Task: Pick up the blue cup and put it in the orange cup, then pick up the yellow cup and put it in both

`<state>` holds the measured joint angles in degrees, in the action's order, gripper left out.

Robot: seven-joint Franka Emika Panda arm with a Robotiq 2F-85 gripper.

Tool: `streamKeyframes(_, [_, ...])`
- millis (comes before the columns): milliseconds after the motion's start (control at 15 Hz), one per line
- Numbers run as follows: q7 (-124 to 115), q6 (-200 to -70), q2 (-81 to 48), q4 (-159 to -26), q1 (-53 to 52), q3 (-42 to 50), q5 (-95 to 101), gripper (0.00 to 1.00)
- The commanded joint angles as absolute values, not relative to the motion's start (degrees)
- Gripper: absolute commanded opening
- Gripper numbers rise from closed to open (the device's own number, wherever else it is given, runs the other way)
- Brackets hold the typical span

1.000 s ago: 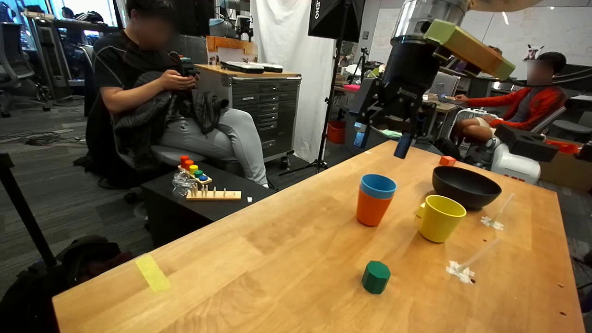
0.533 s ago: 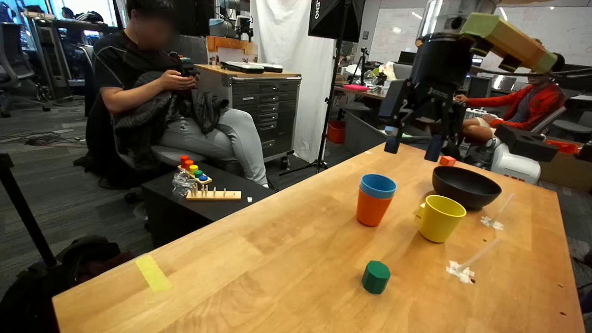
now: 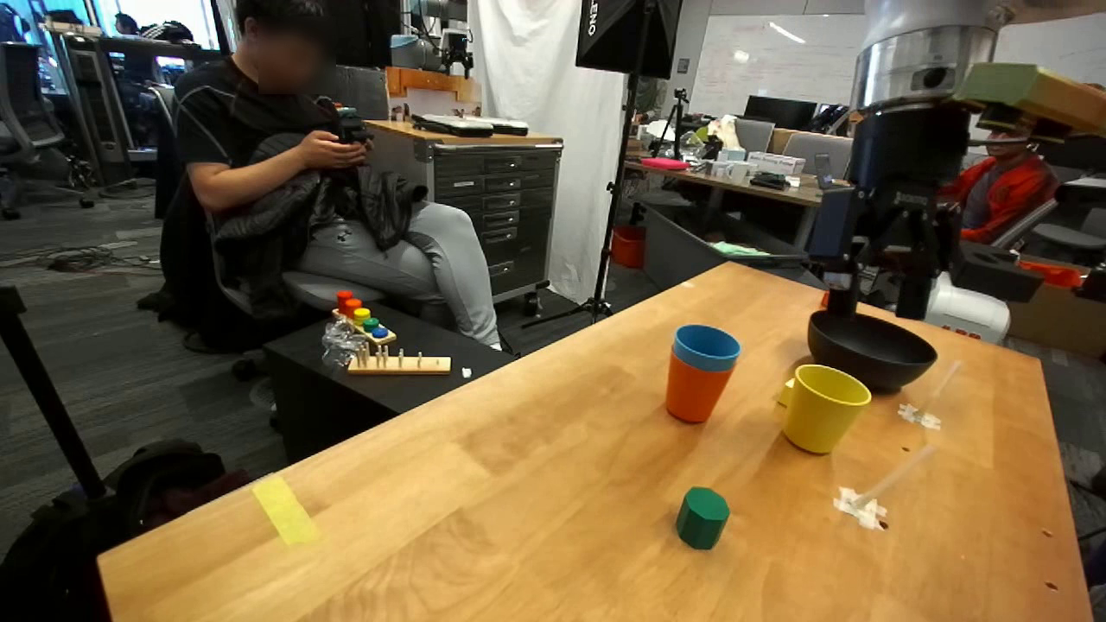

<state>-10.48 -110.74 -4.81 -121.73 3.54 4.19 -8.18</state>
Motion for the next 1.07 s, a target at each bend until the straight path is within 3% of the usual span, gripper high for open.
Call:
streamKeyframes(0, [-6.9,-110.7,0.0,-126.1,5.4,5.7,-8.4,1.00])
streamKeyframes(600, [0.4,-116.3,-1.6,-126.8,5.5,5.6,-7.0,1.00])
streamKeyframes(1000, [-0.6,-126.7,-7.1,-125.2,4.8,4.8,-6.3,1.00])
